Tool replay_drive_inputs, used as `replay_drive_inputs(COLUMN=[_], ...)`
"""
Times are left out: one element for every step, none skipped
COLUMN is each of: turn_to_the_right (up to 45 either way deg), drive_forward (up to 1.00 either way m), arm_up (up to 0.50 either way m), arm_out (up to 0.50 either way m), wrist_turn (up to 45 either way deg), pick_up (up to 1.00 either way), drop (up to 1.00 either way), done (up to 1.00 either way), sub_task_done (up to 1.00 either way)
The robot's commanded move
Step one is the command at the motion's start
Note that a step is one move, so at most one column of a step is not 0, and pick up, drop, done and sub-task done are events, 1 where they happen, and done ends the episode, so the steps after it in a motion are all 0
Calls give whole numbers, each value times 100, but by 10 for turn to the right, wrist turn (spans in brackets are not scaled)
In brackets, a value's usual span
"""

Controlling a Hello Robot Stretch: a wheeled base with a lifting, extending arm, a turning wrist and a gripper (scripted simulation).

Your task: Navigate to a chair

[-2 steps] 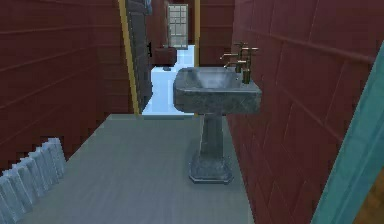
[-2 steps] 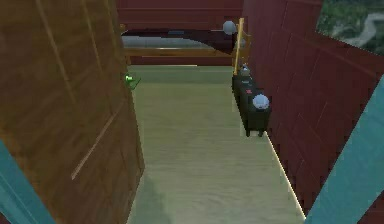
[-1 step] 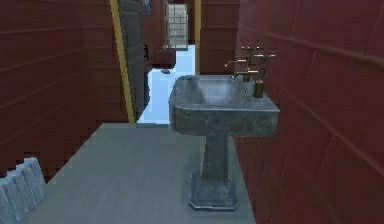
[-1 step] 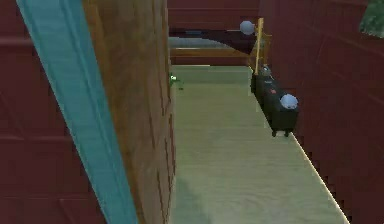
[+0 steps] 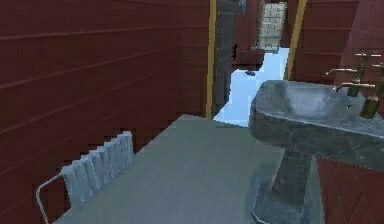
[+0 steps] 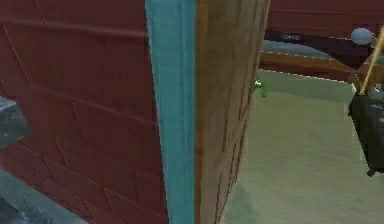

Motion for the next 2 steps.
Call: replay_drive_inputs(turn_to_the_right=[0, 240], drive_forward=[100, 0], arm_up=[0, 0], arm_out=[0, 0], wrist_turn=[0, 0], pick_up=[0, 0], drop=[0, 0], done=[0, 0], sub_task_done=[0, 0])
